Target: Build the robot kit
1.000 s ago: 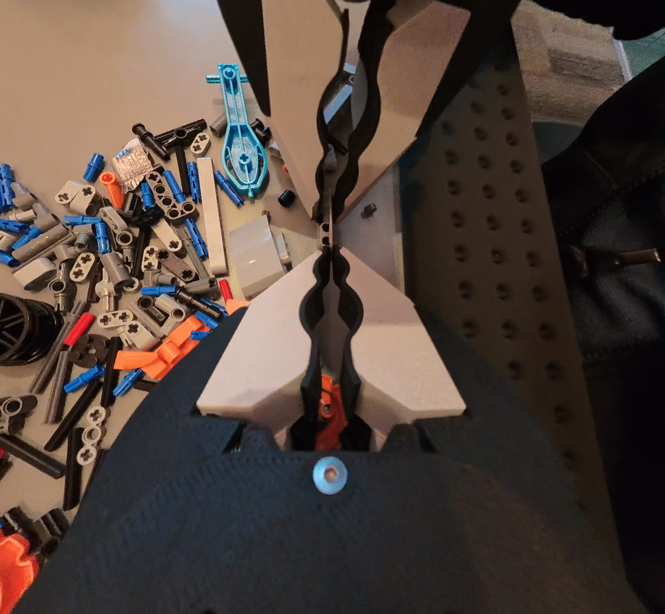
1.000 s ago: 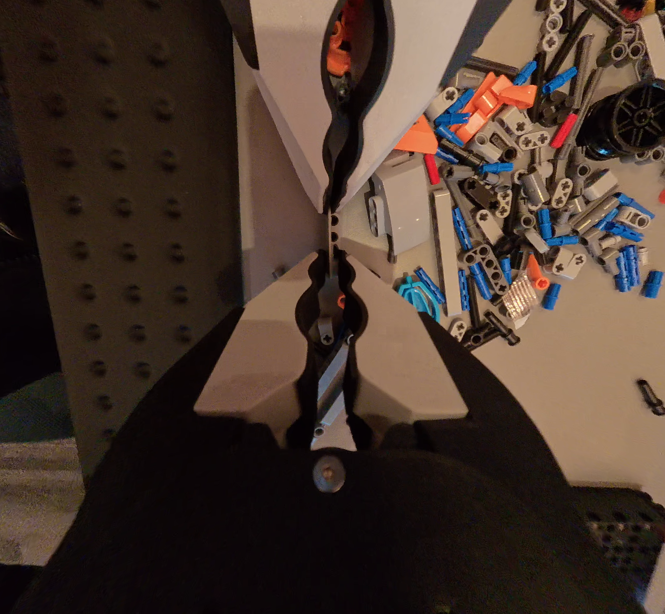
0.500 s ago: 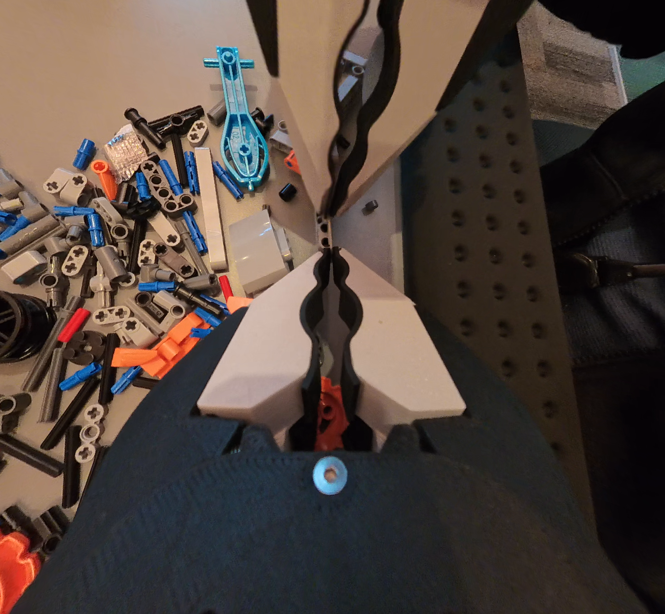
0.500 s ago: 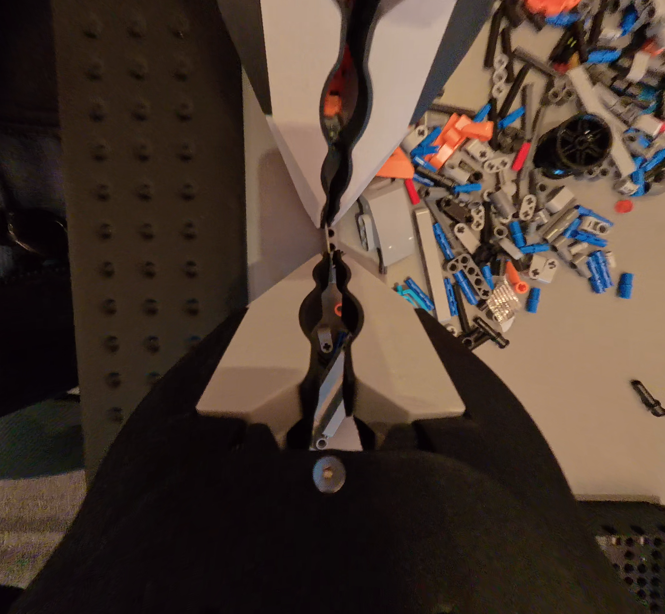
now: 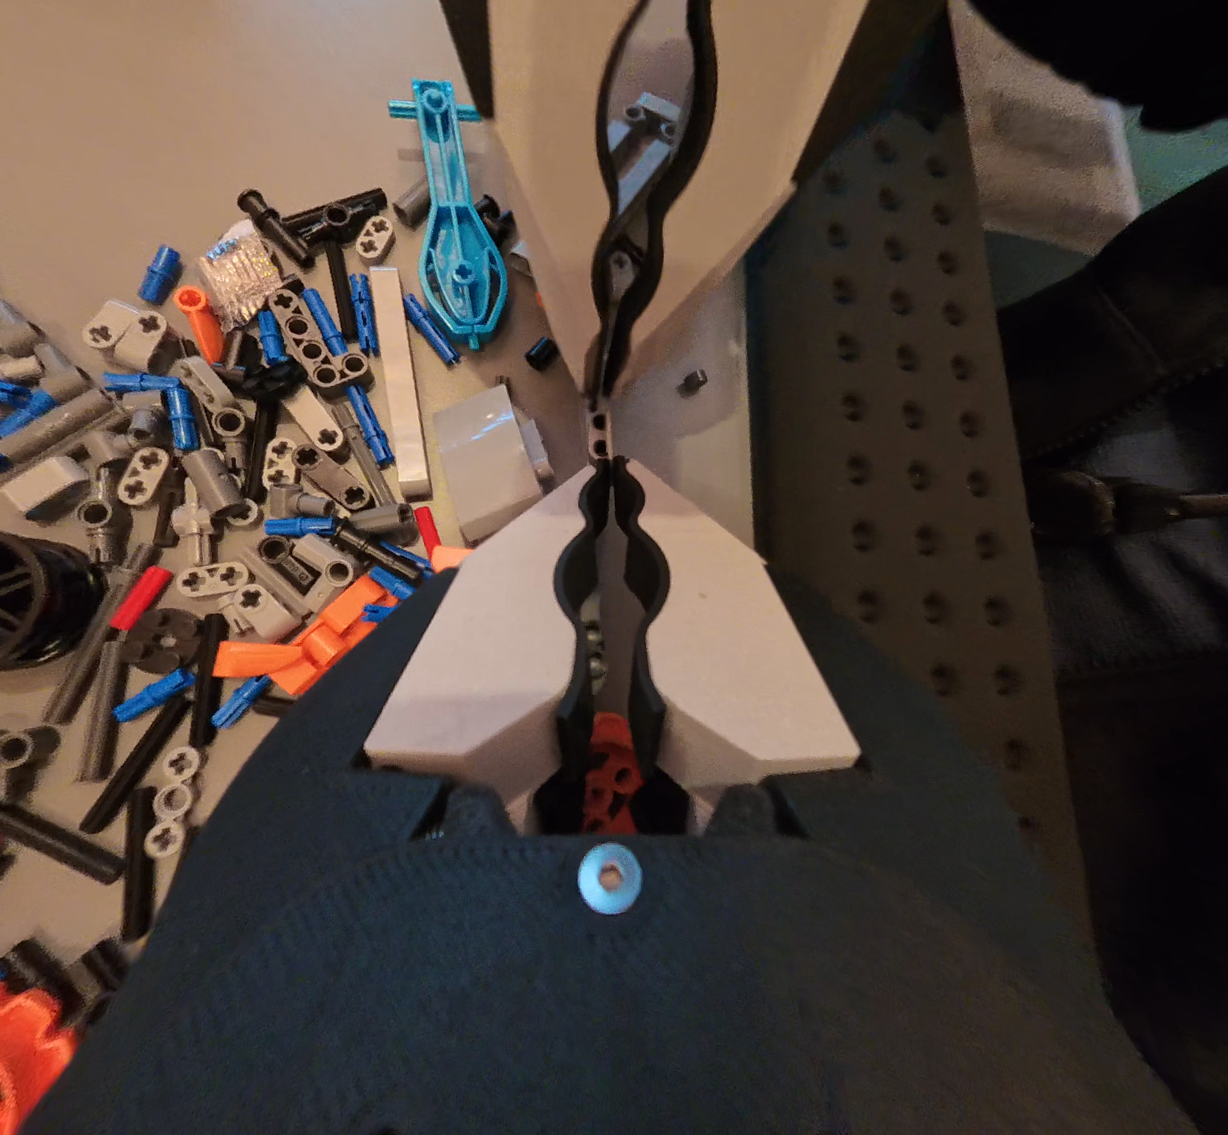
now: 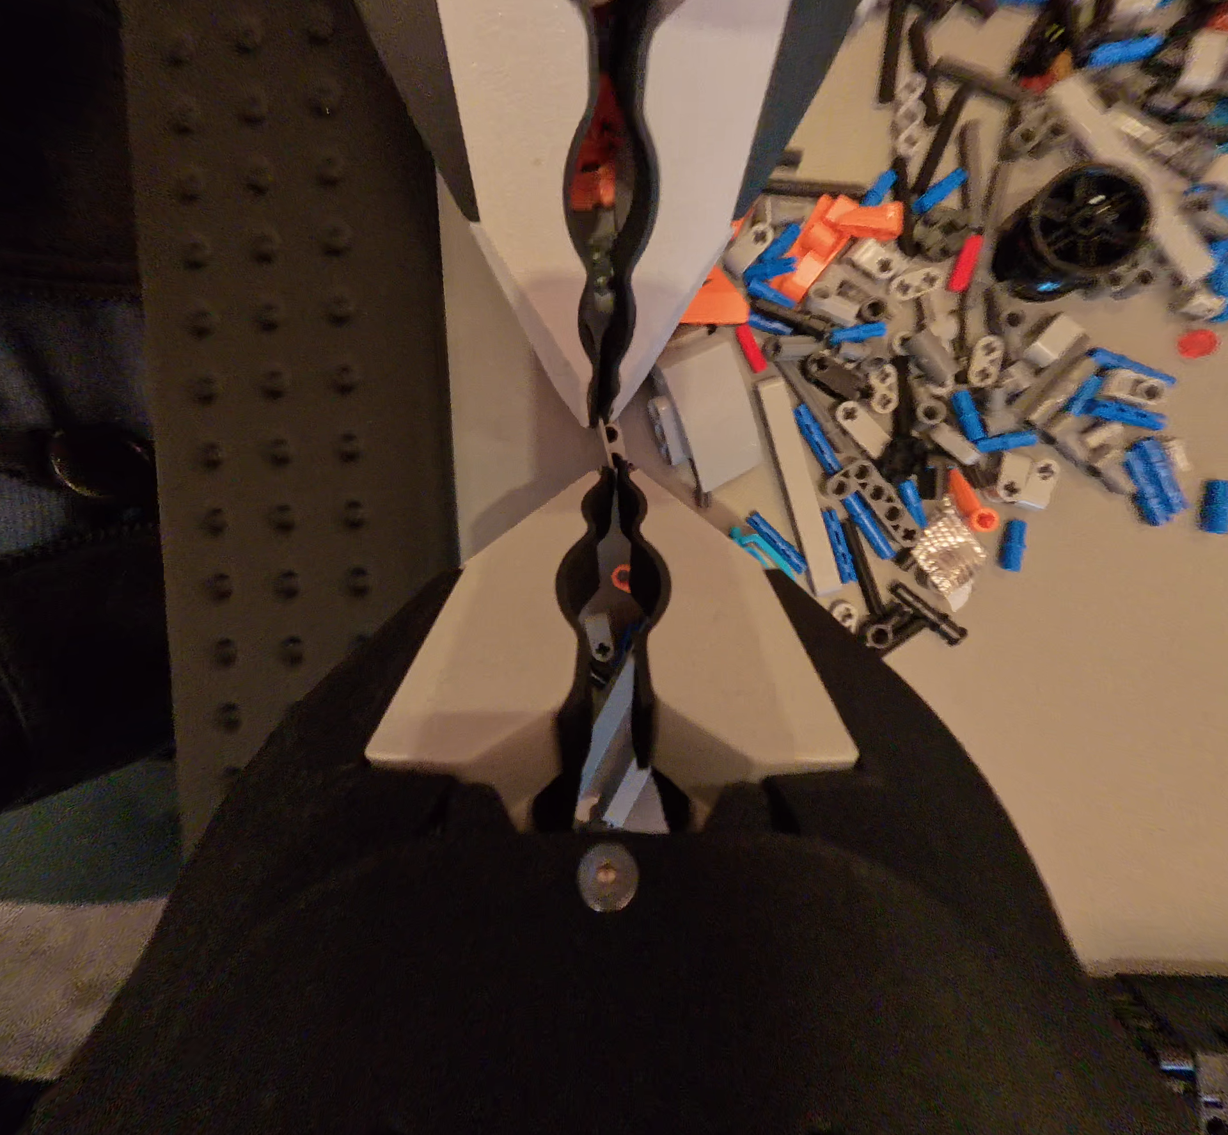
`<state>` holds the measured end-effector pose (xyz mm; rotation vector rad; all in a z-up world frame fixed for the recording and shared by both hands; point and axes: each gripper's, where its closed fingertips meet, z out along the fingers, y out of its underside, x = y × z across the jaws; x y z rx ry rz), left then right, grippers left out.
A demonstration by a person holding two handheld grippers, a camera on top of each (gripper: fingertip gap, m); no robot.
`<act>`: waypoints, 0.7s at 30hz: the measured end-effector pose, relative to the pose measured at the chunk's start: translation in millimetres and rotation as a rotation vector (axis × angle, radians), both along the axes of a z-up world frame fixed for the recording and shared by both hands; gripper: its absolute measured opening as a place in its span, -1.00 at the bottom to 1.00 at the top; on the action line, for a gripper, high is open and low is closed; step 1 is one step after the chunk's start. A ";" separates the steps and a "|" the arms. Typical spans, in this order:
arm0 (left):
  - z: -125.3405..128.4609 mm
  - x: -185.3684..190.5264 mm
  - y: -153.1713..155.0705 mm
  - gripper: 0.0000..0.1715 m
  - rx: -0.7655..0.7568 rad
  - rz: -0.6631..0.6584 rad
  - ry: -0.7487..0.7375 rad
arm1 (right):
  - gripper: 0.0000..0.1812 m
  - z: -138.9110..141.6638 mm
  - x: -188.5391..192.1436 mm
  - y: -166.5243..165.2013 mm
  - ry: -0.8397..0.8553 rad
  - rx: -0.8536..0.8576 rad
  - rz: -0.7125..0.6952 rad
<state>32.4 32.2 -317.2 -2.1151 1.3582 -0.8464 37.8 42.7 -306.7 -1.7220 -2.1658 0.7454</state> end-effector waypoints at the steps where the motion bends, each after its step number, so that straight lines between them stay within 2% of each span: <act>1: 1.8 -0.9 -0.1 -1.00 0.020 -0.005 0.006 | -0.97 7.5 -1.8 -0.5 0.051 0.007 -0.004; 4: 20.5 2.1 1.3 -1.00 0.220 -0.044 0.014 | -0.81 20.8 4.4 5.3 0.126 0.004 -0.079; 8: 46.5 6.3 8.7 -1.00 0.698 -0.126 0.166 | -0.70 40.0 16.0 3.9 0.243 -0.221 -0.184; 11: 64.4 13.3 4.2 -1.00 1.030 -0.225 0.278 | -0.62 64.8 21.2 -5.9 0.362 -0.498 -0.206; 12: 67.8 15.8 3.1 -1.00 1.108 -0.247 0.312 | -0.61 68.9 21.8 -8.6 0.386 -0.540 -0.199; 15: 80.8 21.9 2.8 -1.00 1.276 -0.257 0.354 | -0.70 63.9 20.6 -15.0 0.370 -0.565 -0.208; 18: 84.6 23.8 2.7 -1.00 1.353 -0.275 0.382 | -0.75 60.5 20.3 -19.5 0.374 -0.553 -0.207; 21: 86.5 23.8 5.9 -1.00 1.383 -0.265 0.375 | -0.75 66.0 20.1 -12.8 0.447 -0.484 -0.248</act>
